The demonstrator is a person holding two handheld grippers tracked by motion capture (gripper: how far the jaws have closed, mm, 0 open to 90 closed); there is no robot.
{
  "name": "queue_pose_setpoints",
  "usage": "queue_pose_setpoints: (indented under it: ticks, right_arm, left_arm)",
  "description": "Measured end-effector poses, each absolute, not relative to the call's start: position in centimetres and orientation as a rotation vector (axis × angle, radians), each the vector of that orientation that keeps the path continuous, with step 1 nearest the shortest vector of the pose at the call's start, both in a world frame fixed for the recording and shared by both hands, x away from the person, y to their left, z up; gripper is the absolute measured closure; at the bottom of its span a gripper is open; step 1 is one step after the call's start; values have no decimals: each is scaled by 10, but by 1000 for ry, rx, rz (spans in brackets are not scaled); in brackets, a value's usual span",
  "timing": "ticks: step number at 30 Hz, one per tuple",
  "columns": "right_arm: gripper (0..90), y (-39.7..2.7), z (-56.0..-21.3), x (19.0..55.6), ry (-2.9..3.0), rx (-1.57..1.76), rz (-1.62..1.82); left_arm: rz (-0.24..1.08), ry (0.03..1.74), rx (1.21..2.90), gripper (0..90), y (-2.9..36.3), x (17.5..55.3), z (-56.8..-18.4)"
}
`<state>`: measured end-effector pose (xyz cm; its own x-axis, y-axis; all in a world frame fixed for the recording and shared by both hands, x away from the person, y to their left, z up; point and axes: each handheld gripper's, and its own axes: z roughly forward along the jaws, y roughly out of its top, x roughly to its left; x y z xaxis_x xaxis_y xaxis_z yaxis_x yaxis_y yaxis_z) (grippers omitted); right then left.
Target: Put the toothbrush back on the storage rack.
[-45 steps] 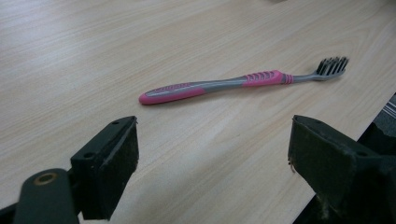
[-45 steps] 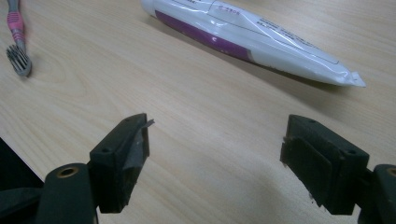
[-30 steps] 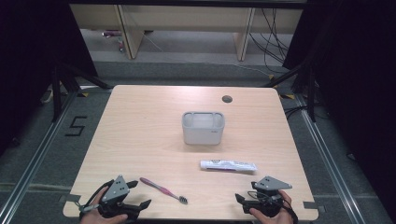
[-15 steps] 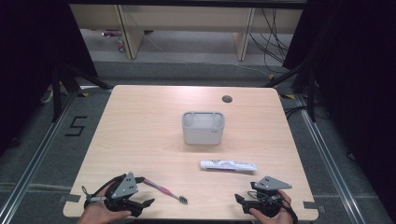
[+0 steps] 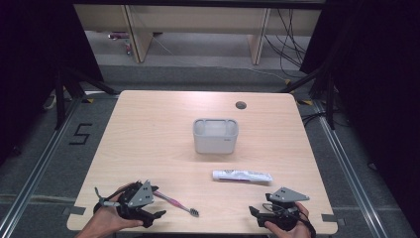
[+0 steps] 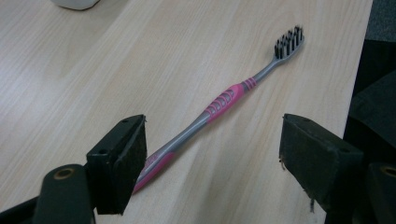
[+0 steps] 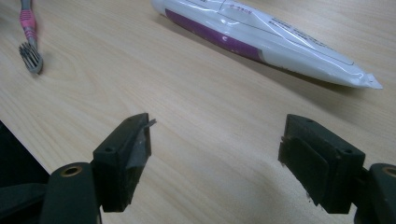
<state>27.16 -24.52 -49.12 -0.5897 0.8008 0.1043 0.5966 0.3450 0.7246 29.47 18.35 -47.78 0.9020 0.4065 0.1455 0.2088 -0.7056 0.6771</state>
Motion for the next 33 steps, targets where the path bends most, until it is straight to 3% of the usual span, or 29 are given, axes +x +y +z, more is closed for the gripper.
queue_pose_setpoints:
  ticks: [9,33]
  right_arm:
    - [252,-245,-491,271,2339,1250,1071]
    - [256,-243,-492,271,2357,1247,1104]
  left_arm:
    - [371,396,2438,258,173,305,-482]
    - [303,248,2601,474,152,319,-484]
